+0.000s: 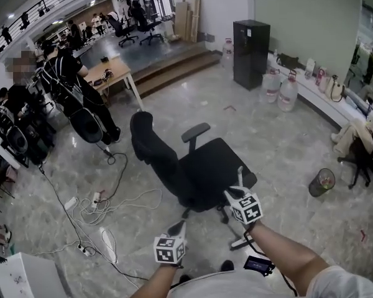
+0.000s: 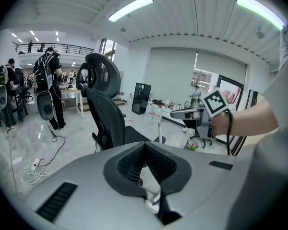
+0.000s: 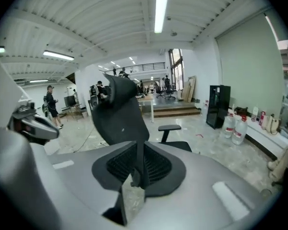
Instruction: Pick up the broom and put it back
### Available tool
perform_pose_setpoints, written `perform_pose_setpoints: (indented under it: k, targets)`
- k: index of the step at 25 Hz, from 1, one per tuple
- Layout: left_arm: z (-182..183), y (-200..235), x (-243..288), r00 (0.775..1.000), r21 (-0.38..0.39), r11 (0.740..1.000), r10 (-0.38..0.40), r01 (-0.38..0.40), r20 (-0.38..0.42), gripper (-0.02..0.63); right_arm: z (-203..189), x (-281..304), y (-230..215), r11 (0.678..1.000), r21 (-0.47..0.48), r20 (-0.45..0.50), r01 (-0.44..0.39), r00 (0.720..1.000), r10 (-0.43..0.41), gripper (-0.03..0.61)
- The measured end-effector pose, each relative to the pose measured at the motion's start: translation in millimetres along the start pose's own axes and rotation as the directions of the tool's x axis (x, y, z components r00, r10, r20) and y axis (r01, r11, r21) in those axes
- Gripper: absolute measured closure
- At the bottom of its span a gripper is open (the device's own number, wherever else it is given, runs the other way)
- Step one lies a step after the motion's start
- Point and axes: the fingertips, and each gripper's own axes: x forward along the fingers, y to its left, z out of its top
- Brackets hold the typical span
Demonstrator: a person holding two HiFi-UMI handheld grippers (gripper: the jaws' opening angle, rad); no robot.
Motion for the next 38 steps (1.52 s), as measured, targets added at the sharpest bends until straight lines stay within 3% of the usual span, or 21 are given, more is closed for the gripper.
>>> perform_pose_setpoints:
  k: [4, 7, 13, 17, 21, 38]
  targets:
    - [32, 1, -35, 0.992, -0.023, 0.998, -0.049, 0.052, 0.119, 0.607, 34, -49, 100, 0.997, 0.016, 0.087, -0.077, 0.993, 0.075, 0.554]
    - [48, 6, -68, 0.98, 0.004, 0.995, -0.097, 0.098, 0.173, 0.607, 47, -69, 173, 0.995, 0.045, 0.142, -0.088, 0.987, 0.08, 0.572]
    - [57, 19, -123, 0.968, 0.096, 0.982, -0.179, 0.164, 0.178, 0.606, 68, -80, 269, 0.996, 0.074, 0.207, -0.048, 0.978, 0.032, 0.575]
    - [36, 26, -145, 0.967, 0.114, 0.974, -0.212, 0.197, 0.138, 0.607, 71, -85, 309, 0.997, 0.072, 0.208, -0.029, 0.978, 0.014, 0.577]
    - [18, 29, -159, 0.963, 0.118, 0.966, -0.243, 0.229, 0.115, 0.606, 65, -88, 334, 0.997, 0.076, 0.208, -0.013, 0.978, -0.003, 0.577]
    - [15, 47, -173, 0.95, 0.143, 0.951, -0.292, 0.275, 0.112, 0.607, 77, -81, 361, 0.997, 0.079, 0.209, 0.024, 0.977, -0.04, 0.577]
